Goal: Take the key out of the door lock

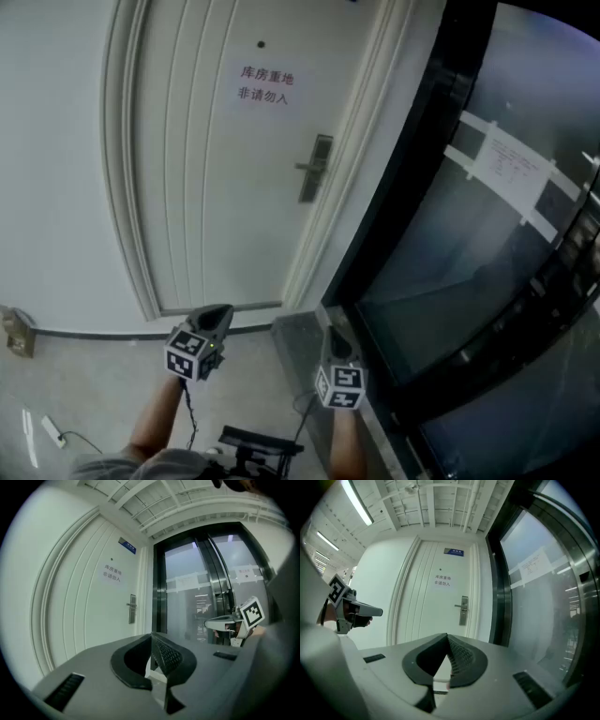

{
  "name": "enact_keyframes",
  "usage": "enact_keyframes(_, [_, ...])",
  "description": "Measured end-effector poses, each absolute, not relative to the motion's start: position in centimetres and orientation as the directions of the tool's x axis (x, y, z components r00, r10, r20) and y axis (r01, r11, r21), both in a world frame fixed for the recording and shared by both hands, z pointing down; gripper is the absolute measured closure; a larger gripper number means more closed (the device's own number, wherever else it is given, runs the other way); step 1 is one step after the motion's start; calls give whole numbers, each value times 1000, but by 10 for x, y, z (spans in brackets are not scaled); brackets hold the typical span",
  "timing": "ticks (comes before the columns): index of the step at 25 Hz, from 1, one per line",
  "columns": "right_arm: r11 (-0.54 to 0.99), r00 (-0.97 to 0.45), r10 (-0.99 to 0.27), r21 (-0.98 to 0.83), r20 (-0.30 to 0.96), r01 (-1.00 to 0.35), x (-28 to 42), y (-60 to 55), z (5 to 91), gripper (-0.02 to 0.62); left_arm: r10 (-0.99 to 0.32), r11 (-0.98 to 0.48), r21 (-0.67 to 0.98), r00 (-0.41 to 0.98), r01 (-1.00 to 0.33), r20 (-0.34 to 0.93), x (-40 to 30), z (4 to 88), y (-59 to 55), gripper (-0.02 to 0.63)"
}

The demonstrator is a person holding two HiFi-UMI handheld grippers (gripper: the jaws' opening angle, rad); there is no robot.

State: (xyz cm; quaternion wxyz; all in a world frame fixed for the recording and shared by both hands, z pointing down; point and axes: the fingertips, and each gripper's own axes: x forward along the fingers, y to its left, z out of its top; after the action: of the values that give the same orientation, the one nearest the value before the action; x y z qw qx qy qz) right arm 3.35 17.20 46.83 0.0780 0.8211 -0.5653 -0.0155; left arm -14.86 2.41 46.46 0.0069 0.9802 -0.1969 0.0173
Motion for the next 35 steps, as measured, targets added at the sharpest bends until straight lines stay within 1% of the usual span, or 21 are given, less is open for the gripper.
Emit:
enact_keyframes(5, [-349, 359, -932, 150, 46, -925, 36, 170, 464, 586, -385, -923, 8, 922, -385, 33, -142, 464, 24, 614])
enact_keyframes(8, [-350, 355, -935, 111, 24, -930, 39, 173, 460, 583, -384, -923, 12, 923, -385, 33, -139, 464, 24, 614])
enact_keyframes(10, [-348, 352, -936, 89, 29, -933, 42, 175, 461, 583, -383, -923, 14, 923, -384, 35, -137, 465, 26, 614])
enact_keyframes(18, [-334, 340, -940, 103, 37, -937, 59, 182, 463, 583, -390, -920, 19, 920, -391, 33, -119, 464, 35, 614])
enact_keyframes(27, [-275, 280, -959, 103, 38, -956, 77, 190, 465, 583, -429, -903, 19, 903, -429, 22, -99, 463, 53, 614])
enact_keyframes(35, [-249, 255, -966, 104, 45, -963, 89, 177, 474, 583, -435, -900, 10, 899, -436, 42, -84, 471, 50, 614])
